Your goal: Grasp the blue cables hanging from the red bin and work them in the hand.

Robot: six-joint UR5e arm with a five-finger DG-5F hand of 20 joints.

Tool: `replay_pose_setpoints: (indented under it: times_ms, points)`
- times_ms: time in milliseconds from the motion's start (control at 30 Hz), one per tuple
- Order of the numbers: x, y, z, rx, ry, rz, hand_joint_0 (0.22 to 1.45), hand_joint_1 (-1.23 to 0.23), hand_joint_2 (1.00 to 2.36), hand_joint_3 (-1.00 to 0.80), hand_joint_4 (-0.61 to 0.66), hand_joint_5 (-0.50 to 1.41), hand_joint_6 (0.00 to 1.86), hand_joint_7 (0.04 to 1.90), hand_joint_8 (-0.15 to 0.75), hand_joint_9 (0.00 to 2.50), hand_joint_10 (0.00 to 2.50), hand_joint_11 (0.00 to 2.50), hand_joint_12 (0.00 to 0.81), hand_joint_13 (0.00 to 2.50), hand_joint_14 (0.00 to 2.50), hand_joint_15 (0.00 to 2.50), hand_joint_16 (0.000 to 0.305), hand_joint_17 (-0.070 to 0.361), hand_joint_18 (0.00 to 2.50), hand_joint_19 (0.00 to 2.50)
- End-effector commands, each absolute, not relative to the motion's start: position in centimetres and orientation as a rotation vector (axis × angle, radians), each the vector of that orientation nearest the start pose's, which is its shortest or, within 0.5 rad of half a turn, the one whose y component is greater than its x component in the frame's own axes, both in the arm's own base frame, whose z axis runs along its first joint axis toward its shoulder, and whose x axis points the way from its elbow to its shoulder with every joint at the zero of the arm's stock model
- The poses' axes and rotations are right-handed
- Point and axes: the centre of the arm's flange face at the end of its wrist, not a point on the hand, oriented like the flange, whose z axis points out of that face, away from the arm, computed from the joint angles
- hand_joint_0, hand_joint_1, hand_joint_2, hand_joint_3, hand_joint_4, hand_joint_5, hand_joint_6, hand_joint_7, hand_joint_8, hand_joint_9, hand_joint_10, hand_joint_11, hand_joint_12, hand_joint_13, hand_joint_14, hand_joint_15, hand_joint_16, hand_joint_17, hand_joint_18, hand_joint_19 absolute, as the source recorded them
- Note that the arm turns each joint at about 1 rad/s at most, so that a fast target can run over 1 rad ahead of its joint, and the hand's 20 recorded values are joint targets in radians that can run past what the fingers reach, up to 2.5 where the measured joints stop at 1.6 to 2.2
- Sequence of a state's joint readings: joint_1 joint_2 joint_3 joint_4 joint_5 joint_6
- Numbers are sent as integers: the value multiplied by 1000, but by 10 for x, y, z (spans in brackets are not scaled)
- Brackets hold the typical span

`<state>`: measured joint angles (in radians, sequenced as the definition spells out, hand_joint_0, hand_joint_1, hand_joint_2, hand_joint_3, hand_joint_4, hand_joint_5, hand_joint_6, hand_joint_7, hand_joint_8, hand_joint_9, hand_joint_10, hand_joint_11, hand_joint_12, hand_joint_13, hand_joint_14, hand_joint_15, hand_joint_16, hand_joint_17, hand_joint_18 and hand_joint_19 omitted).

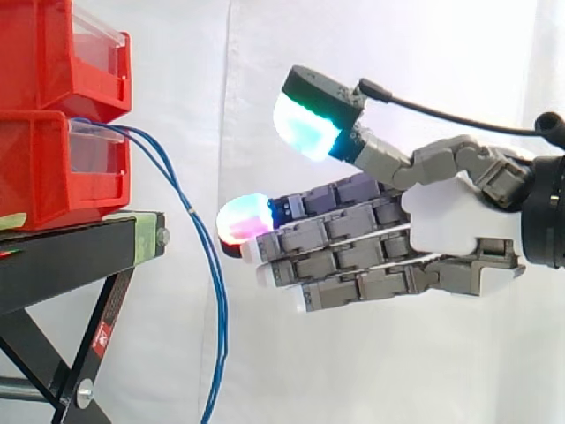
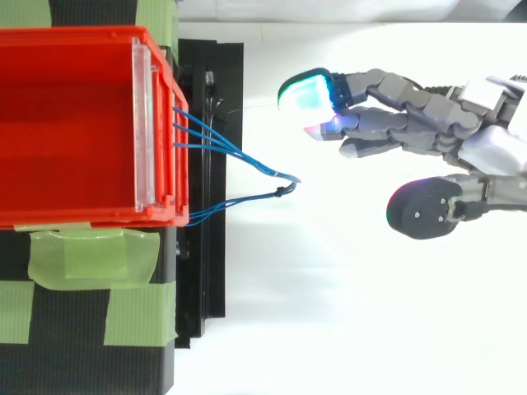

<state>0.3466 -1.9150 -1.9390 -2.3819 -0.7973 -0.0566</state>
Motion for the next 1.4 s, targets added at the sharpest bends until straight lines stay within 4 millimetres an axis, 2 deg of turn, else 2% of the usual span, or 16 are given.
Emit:
replay_pose_setpoints:
  times_ms: [0, 100, 300, 400, 467, 500, 667, 700, 800, 1367]
  points:
    - [556, -15, 193, 1348, 904, 869, 759, -578, 1000, -1000, 238, -116, 10, 850, 262, 0, 0, 31, 363, 117, 9, 303, 54, 121, 136, 483]
    - [561, -12, 188, 1344, 882, 892, 757, -577, 1000, -1000, 243, -115, 10, 850, 266, 0, 0, 28, 363, 118, 9, 299, 54, 122, 132, 477]
    - [569, -8, 193, 1290, 838, 898, 756, -576, 1000, -1000, 246, -108, 10, 853, 272, 8, 0, 72, 365, 120, 10, 299, 55, 123, 116, 487]
    - [572, -6, 172, 1297, 856, 889, 755, -576, 1000, -1000, 248, -106, 10, 854, 274, 16, 1, 78, 366, 128, 9, 307, 55, 123, 113, 489]
    - [577, -3, 167, 1298, 837, 908, 756, -576, 1000, -1000, 251, -106, 11, 854, 275, 19, 0, 86, 365, 134, 9, 314, 55, 123, 112, 498]
    - [586, 1, 163, 1294, 826, 917, 756, -576, 1000, -1000, 248, -105, 11, 849, 275, 20, 1, 86, 365, 135, 9, 314, 55, 123, 112, 498]
    - [589, 2, 147, 1299, 842, 910, 757, -576, 1000, -1000, 250, -103, 11, 854, 274, 23, 1, 93, 366, 137, 11, 316, 54, 122, 111, 507]
    - [590, 2, 138, 1305, 840, 915, 757, -576, 1000, -1000, 252, -101, 10, 851, 274, 24, 2, 92, 366, 138, 10, 321, 54, 122, 113, 499]
    - [596, 6, 142, 1309, 827, 930, 757, -576, 1000, -1000, 253, -102, 10, 855, 274, 29, 1, 107, 368, 146, 9, 323, 54, 122, 115, 504]
    - [599, 22, 144, 1282, 859, 919, 759, -574, 1000, -1000, 254, -93, 11, 854, 283, 75, 2, 149, 375, 172, 10, 346, 55, 124, 134, 530]
